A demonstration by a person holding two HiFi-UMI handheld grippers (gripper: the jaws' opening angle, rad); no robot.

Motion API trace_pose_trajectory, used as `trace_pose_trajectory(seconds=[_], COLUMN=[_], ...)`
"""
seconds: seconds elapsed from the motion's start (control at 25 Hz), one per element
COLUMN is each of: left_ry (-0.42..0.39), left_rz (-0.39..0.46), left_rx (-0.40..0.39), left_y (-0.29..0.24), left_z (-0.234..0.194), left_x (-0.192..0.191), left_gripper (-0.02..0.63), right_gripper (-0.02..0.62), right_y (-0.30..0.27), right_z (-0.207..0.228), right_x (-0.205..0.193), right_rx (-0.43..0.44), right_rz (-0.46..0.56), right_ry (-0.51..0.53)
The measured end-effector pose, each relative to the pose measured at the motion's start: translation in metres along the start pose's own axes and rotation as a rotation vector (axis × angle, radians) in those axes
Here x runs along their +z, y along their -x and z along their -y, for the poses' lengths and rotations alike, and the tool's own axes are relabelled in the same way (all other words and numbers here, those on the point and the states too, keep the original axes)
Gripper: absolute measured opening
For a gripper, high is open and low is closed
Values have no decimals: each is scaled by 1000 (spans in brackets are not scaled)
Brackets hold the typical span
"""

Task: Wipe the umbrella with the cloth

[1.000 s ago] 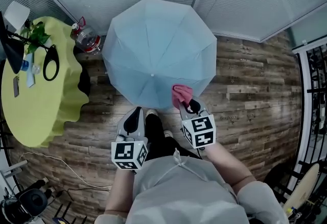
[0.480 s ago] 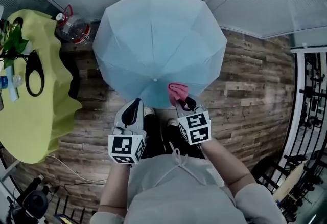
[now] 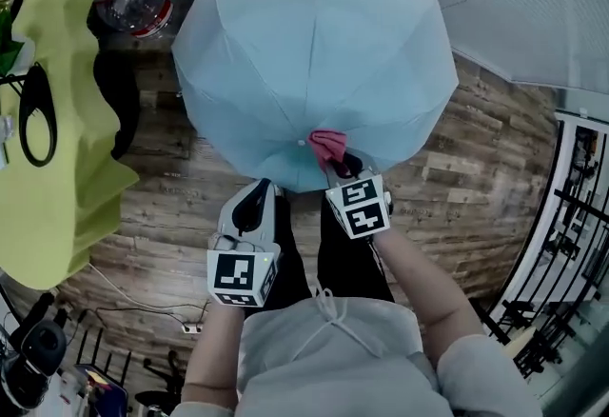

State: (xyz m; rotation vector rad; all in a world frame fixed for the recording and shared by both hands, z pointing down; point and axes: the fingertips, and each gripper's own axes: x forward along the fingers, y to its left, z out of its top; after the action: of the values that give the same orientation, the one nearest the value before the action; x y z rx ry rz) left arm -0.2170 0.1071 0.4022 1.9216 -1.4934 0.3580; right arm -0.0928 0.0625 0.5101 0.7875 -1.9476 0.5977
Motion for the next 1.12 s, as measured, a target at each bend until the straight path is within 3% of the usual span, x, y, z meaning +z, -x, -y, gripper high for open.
trace_pose_trajectory(seconds=[0.24, 0.4, 0.6, 0.72, 0.96, 1.12], left_ry=[140, 221, 264, 270, 172, 209], left_rz=[53, 73, 42, 27, 35, 34], left_rx=[172, 243, 273, 272, 287, 292], left_y=[-33, -59, -84, -93, -104, -116], left_z=[-44, -76, -77, -71, -55, -54], left_x=[-23, -56, -106, -125, -128, -132], left_gripper=[6, 6, 6, 6, 6, 6], right_gripper=[54, 54, 54, 54, 54, 54], right_y=[-68, -114, -148, -159, -166, -166], right_z=[3, -2, 7, 9, 13, 19], right_x=[-15, -17, -40, -46, -44, -42], right_rx=[116, 157, 149, 176, 280, 303], right_rz=[-84, -119, -177, -179, -215, -223], right_ry=[102, 177, 251, 280, 387, 415])
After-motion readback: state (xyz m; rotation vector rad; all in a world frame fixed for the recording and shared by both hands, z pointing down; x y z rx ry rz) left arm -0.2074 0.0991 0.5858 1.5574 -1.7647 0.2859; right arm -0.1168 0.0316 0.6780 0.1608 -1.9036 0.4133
